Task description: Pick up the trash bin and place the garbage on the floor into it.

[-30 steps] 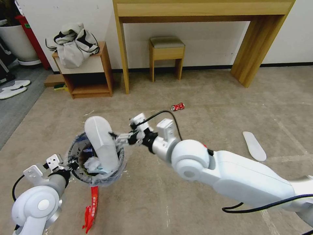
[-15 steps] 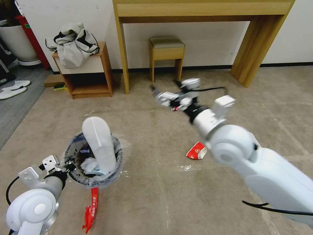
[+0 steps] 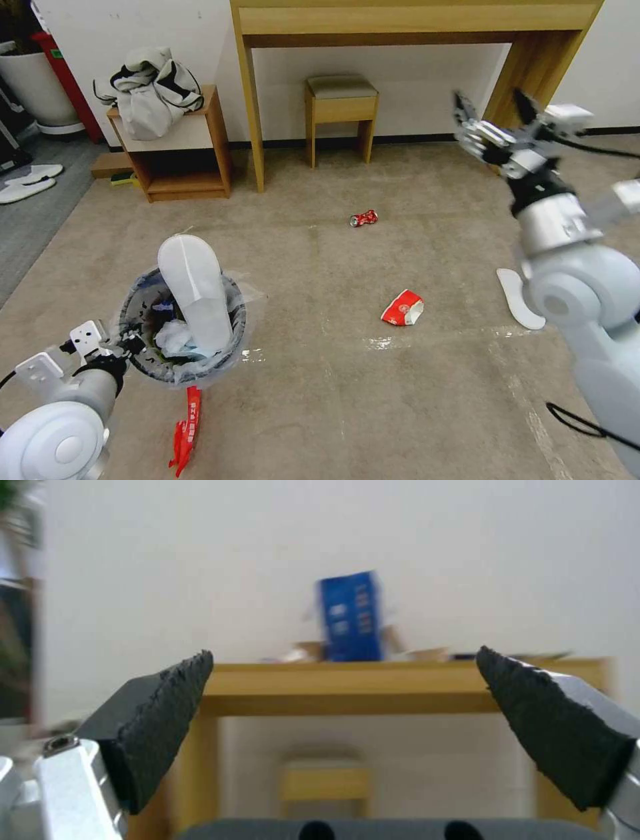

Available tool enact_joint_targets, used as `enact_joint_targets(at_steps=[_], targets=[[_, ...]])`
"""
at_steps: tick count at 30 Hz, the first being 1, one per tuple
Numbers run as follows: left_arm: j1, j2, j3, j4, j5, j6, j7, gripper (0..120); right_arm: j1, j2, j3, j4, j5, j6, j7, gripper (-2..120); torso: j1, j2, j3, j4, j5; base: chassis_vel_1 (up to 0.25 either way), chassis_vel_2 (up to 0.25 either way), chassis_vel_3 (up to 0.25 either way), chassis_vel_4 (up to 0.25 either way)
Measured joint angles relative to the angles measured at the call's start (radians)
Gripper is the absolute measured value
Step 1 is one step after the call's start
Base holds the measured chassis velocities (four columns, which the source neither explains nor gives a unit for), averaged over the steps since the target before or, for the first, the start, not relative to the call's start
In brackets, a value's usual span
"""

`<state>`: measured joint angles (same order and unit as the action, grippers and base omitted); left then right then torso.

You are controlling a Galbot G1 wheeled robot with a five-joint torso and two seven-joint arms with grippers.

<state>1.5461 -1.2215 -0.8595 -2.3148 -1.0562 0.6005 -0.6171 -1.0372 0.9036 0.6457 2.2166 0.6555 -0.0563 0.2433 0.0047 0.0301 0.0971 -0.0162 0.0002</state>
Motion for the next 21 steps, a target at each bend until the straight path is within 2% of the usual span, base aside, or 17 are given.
enact_joint_targets(at_steps=[4, 5, 6, 8, 9, 11, 12, 14, 18, 21], targets=[[-0.002, 0.003, -0.002, 0.0, 0.0, -0.001, 0.001, 0, -0.058, 0.035, 0.078, 0.0, -0.065, 0.032, -0.023, 100, 0.0, 0.0, 0.0, 0.0001, 0.0, 0.0, 0.0, 0.0, 0.0], [-0.002, 0.007, -0.004, 0.0, 0.0, -0.001, 0.001, 0, -0.11, 0.074, 0.156, 0.007, -0.104, 0.062, -0.047, 100, 0.0, 0.0, 0.0, 0.0002, -0.0001, 0.0, 0.0, 0.0, 0.0], [-0.002, 0.007, -0.004, 0.0, 0.0, -0.001, 0.001, 0, -0.11, 0.074, 0.156, 0.007, -0.104, 0.062, -0.047, 100, 0.0, 0.0, 0.0, 0.0002, -0.0001, 0.0, 0.0, 0.0, 0.0], [-0.001, 0.009, -0.005, 0.0, 0.0, -0.001, 0.004, 0, -0.2, 0.146, 0.233, 0.042, -0.135, 0.092, -0.062, 100, 0.0, 0.0, 0.0, 0.0002, -0.0002, 0.0, 0.0, 0.0, 0.0], [-0.001, 0.009, -0.005, 0.0, 0.0, -0.001, 0.004, 0, -0.2, 0.146, 0.233, 0.042, -0.135, 0.092, -0.062, 100, 0.0, 0.0, 0.0, 0.0002, -0.0002, 0.0, 0.0, 0.0, 0.0], [-0.001, 0.009, -0.007, 0.002, 0.001, -0.002, 0.005, 0, -0.275, 0.213, 0.266, 0.058, -0.189, 0.146, -0.092, 100, 0.0, 0.0, 0.0, 0.0003, -0.0004, 0.0, 0.0, 0.0, 0.0], [-0.001, 0.009, -0.007, 0.002, 0.001, -0.002, 0.005, 0, -0.275, 0.213, 0.266, 0.058, -0.189, 0.146, -0.092, 100, 0.0, 0.0, 0.0, 0.0003, -0.0004, 0.0, 0.0, 0.0, 0.0], [0.001, 0.009, -0.011, 0.003, 0.004, -0.002, 0.006, 0, -0.366, 0.288, 0.299, 0.059, -0.283, 0.237, -0.17, 100, 0.0, 0.0, 0.0, 0.0, 0.0, 0.0, 0.0, 0.0, 0.0], [0.007, 0.008, -0.017, 0.001, 0.005, -0.003, 0.007, 0, -0.421, 0.314, 0.296, 0.05, -0.329, 0.265, -0.199, 100, 0.0, 0.0, 0.0, -0.0001, -0.0005, 0.0, 0.0, 0.0, 0.0], [0.017, 0.005, -0.02, -0.007, 0.009, -0.005, 0.009, 0, -0.45, 0.324, 0.262, 0.023, -0.432, 0.241, -0.226, 100, 0.0, 0.0, 0.0, 0.0002, -0.0003, 0.0, 0.0, 0.0, 0.0]])
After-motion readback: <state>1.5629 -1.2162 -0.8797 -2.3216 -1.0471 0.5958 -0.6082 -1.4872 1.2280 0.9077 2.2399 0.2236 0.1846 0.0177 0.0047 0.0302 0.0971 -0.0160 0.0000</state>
